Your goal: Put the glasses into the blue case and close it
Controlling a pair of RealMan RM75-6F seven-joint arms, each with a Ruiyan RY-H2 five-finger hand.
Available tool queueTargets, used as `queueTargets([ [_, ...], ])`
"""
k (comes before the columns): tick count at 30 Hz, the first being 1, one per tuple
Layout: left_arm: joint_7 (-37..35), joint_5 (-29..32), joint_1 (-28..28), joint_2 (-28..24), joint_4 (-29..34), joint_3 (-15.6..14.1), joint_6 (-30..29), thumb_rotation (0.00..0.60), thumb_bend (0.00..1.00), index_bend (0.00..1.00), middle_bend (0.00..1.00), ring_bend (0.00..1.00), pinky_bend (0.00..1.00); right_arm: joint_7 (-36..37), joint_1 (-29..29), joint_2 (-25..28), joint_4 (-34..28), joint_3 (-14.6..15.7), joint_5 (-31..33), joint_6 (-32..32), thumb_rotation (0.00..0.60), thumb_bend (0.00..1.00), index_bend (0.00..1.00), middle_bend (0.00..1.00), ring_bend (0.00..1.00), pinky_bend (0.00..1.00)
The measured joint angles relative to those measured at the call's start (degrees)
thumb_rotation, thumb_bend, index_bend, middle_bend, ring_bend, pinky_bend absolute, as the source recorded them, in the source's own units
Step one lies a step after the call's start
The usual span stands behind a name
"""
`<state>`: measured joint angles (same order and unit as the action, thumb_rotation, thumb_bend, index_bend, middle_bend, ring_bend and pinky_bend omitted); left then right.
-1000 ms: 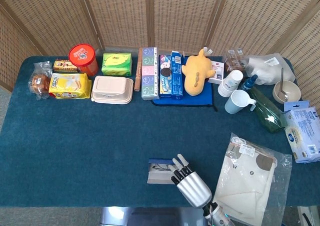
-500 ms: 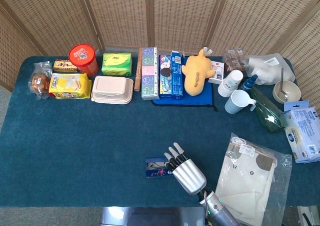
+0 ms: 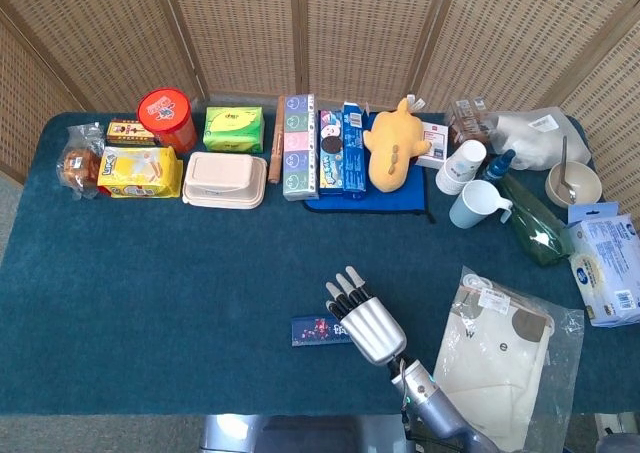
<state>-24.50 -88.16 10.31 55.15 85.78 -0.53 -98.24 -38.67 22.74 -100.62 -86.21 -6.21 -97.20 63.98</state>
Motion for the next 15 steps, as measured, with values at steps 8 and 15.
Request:
queueTargets([
  [8, 0.06, 0.02, -0.18, -0.36, 0.4, 0.15, 0.19, 0.6, 0.26, 0.04, 0.04, 0.0, 0.0, -2.23, 1.15, 1.82, -3.75, -0.56, 1.51, -0.43, 0.6, 0.31, 0.26, 0.18, 0.08, 0.06],
  [15, 0.52, -0.48, -0.87, -0.98, 1.46, 0.02, 1.24, 0.6, 0.26, 0.03, 0.04, 0.0, 0.0, -7.57, 1.16, 6.64, -15.5, 0.32, 4.85, -2.43, 0.6, 0.31, 0.07, 0.1, 0.02, 0.06],
])
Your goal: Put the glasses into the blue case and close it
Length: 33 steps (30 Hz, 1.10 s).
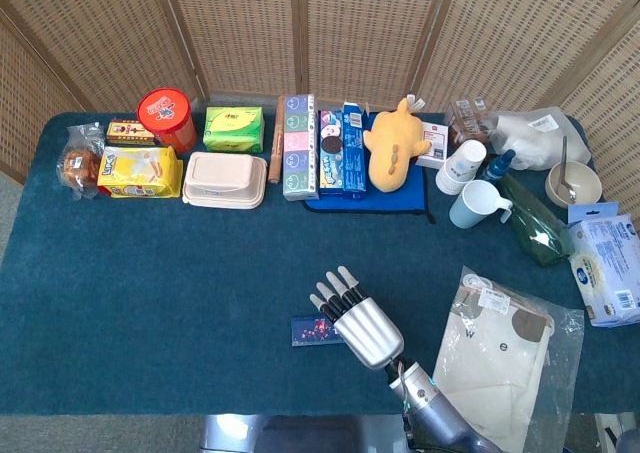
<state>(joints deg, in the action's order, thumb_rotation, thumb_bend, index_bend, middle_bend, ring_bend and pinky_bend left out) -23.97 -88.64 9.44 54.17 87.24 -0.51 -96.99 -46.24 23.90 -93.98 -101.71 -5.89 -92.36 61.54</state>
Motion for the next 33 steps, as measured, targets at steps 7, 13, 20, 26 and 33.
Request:
queueTargets([
  [7, 0.51, -0.3, -0.31, -0.49, 0.64, -0.29, 0.55, 0.6, 0.26, 0.02, 0.03, 0.0, 0.0, -8.04, 1.03, 4.18, -8.4, 0.78, 11.24, -4.49, 0.6, 0.28, 0.0, 0.02, 0.0, 0.05],
  [13, 0.58, -0.2, -0.28, -0.66, 0.69, -0.59, 0.98, 0.6, 0.26, 0.02, 0.03, 0.0, 0.0, -12.94, 3.55, 4.51, -10.37, 0.68, 20.76, -6.2, 0.6, 0.28, 0.0, 0.01, 0.0, 0.05],
  [20, 0.41, -0.17, -0.38, -0.62, 0.5, -0.82, 1.47, 0.6, 0.26, 0.01, 0.02, 0.0, 0.0, -15.5, 7.32, 2.89, -10.23, 0.55, 27.91, -6.36, 0.6, 0.28, 0.0, 0.01, 0.0, 0.05],
  [26, -0.1, 0.09, -0.29, -0.52, 0.05, -0.94, 1.65, 0.6, 0.26, 0.01, 0.02, 0.0, 0.0, -16.04, 10.59, 1.47, -9.35, 0.08, 33.53, -6.36, 0.6, 0.28, 0.0, 0.05, 0.01, 0.06],
  [33, -0.65, 0.37, -0.03, -0.41, -0.56, -1.11, 1.72, 0.6, 0.26, 0.01, 0.01, 0.0, 0.0, -15.79, 15.0, 0.41, -8.12, -0.74, 39.79, -6.18, 0.6, 0.28, 0.09, 0.2, 0.15, 0.12],
])
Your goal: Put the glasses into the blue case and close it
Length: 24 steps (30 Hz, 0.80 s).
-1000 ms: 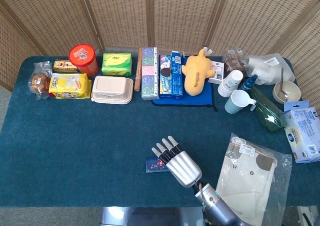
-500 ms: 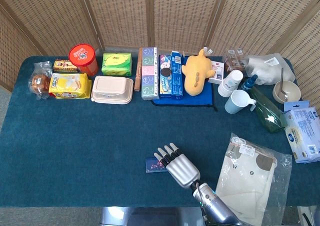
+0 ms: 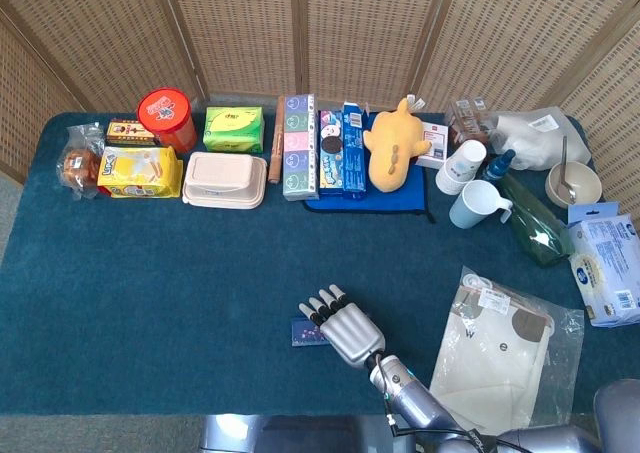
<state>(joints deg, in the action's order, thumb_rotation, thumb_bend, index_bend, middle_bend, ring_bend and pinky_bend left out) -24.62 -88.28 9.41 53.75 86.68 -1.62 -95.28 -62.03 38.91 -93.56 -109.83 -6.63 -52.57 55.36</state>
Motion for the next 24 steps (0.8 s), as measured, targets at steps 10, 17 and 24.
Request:
queueTargets([
  [10, -0.59, 0.09, -0.13, 0.51, -0.84, -0.04, 0.48, 0.6, 0.26, 0.0, 0.01, 0.0, 0.0, 4.07, 2.53, -0.83, 1.03, 0.41, 1.49, 1.69, 0.6, 0.26, 0.36, 0.4, 0.37, 0.29],
  [17, -0.46, 0.11, -0.3, 0.68, -0.8, -0.09, 0.91, 0.6, 0.26, 0.0, 0.01, 0.0, 0.0, 6.84, 3.34, -0.18, 0.81, 0.64, 1.12, 2.93, 0.6, 0.26, 0.4, 0.43, 0.41, 0.3],
  [24, 0.73, -0.12, -0.74, 0.6, 0.28, -0.16, 1.47, 0.6, 0.26, 0.0, 0.01, 0.0, 0.0, 11.04, 4.04, 2.73, 0.47, -0.92, 0.67, 4.23, 0.6, 0.26, 0.4, 0.43, 0.41, 0.3],
])
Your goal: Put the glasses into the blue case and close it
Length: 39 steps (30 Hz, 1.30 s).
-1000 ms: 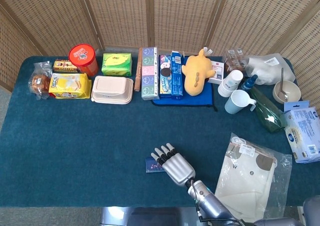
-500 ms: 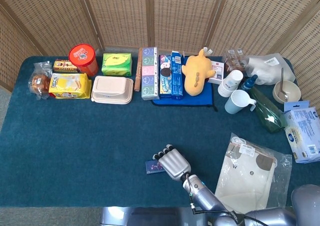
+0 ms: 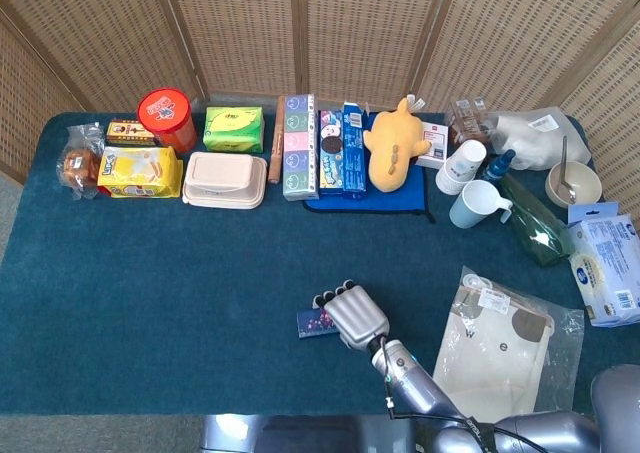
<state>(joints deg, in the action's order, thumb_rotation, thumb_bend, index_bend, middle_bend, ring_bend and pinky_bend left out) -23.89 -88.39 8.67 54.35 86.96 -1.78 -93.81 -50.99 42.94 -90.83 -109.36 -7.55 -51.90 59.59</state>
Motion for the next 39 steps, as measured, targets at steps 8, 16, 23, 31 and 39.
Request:
queueTargets([
  [8, 1.78, 0.09, -0.49, -0.48, 1.85, -0.03, 0.82, 0.6, 0.26, 0.0, 0.01, 0.0, 0.0, 3.14, 2.07, 2.2, 3.43, -2.6, 2.92, -0.76, 0.6, 0.26, 0.4, 0.43, 0.4, 0.29],
  [16, 4.32, 0.38, -1.33, -1.01, 4.54, 0.08, 2.09, 0.6, 0.26, 0.0, 0.01, 0.0, 0.0, 5.53, 4.51, 2.83, 9.96, -4.05, 8.44, -3.23, 0.6, 0.25, 0.27, 0.34, 0.27, 0.22],
  [23, 6.32, 0.86, -2.05, -1.42, 6.62, 0.12, 3.37, 0.6, 0.26, 0.0, 0.01, 0.0, 0.0, 6.63, 6.64, 3.1, 12.0, -3.58, 12.32, -4.75, 0.6, 0.25, 0.01, 0.13, 0.05, 0.15],
  [31, 8.6, 1.35, -3.31, -1.3, 8.98, 0.2, 5.6, 0.6, 0.26, 0.0, 0.0, 0.0, 0.0, 7.6, 6.31, 6.42, 7.82, -2.95, 11.07, -2.4, 0.6, 0.26, 0.0, 0.12, 0.05, 0.15],
  [39, 11.18, 4.1, -4.29, -0.23, 11.67, 0.36, 8.61, 0.6, 0.26, 0.0, 0.01, 0.0, 0.0, 9.16, -0.06, 13.48, -1.81, 1.37, 0.61, 8.66, 0.6, 0.33, 0.07, 0.17, 0.08, 0.15],
])
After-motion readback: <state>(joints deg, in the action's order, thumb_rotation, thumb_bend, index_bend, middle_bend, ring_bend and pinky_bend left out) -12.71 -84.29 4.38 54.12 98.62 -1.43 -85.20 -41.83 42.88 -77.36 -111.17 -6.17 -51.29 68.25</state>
